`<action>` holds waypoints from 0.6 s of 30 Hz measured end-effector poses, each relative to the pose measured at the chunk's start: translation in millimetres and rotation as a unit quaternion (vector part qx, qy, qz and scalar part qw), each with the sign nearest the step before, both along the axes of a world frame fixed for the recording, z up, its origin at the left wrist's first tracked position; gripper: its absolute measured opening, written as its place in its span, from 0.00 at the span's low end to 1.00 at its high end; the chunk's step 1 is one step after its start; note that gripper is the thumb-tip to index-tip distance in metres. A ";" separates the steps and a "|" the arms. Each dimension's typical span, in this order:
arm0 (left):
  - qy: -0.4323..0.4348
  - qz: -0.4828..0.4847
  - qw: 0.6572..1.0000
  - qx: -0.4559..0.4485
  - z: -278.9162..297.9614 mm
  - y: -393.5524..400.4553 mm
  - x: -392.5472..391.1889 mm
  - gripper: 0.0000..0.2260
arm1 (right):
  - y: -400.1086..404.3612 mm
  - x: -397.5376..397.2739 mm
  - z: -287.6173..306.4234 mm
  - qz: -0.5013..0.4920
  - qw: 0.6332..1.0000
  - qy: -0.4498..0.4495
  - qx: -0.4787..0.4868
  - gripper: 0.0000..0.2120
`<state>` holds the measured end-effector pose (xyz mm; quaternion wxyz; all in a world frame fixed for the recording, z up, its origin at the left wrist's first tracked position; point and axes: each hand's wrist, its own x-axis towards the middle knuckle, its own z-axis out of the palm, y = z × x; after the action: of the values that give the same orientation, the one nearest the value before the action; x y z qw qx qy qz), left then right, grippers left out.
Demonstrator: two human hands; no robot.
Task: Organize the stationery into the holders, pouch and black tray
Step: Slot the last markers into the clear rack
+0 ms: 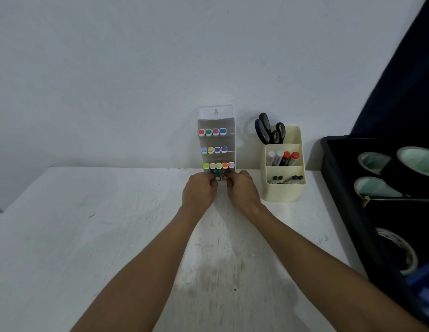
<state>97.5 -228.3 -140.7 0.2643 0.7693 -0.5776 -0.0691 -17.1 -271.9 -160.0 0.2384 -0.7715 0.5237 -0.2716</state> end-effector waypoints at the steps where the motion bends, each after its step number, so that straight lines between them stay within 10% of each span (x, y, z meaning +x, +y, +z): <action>1: -0.004 -0.001 1.000 0.003 0.4 -0.1 0.2 0.12 | -0.7 -0.1 -0.2 0.000 1.000 0.000 0.000 0.14; 18: 0.017 -0.026 0.996 0.080 2.5 -6.8 3.3 0.13 | -9.7 3.8 5.2 0.015 0.998 0.035 0.057 0.13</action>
<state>100.8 -235.1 -138.2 0.2096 0.7716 -0.5853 -0.1351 -13.3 -281.5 -154.7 0.2676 -0.7737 0.5345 -0.2101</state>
